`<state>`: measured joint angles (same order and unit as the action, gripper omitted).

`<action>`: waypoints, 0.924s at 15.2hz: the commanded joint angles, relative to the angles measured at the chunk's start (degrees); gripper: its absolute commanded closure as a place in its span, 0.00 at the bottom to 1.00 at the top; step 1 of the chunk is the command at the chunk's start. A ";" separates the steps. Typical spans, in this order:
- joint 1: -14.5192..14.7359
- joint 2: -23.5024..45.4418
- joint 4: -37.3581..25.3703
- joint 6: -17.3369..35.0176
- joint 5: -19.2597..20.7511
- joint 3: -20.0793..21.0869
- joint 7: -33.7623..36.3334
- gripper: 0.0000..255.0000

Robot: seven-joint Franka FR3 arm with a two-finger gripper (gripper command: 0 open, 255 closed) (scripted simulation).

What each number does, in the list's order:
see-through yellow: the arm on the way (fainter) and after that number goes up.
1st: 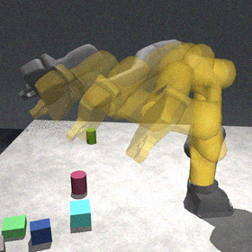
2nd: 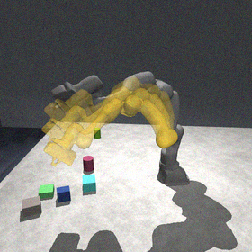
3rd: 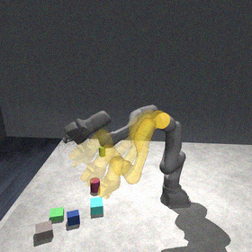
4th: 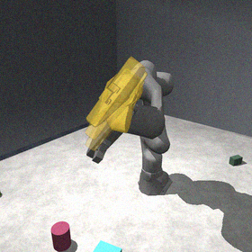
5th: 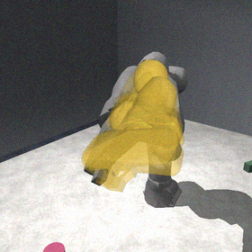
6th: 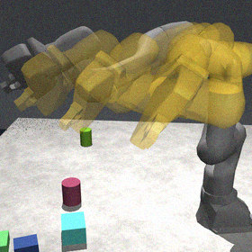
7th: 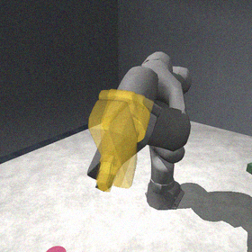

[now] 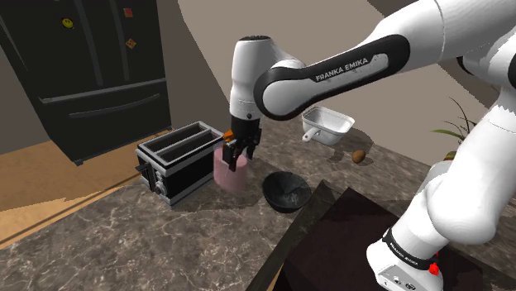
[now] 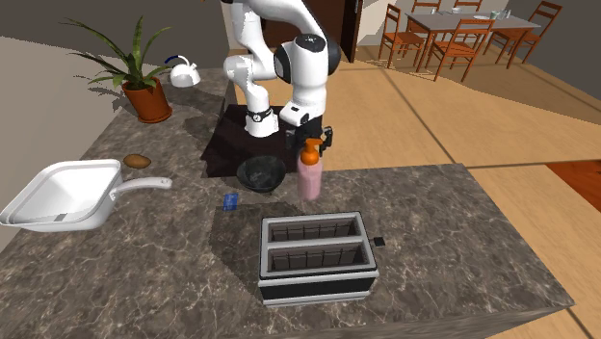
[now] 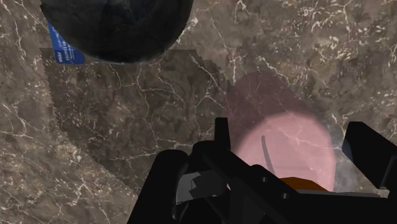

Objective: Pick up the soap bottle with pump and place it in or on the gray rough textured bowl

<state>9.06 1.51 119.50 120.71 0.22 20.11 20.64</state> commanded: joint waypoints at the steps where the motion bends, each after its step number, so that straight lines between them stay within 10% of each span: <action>1: -0.03 -0.63 -0.95 -1.54 -0.25 -0.01 -0.18 1.00; 14: -3.17 -23.13 19.82 -2.90 -5.86 -7.26 -14.08 1.00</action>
<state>6.22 -19.23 137.29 118.18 -5.42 13.93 8.23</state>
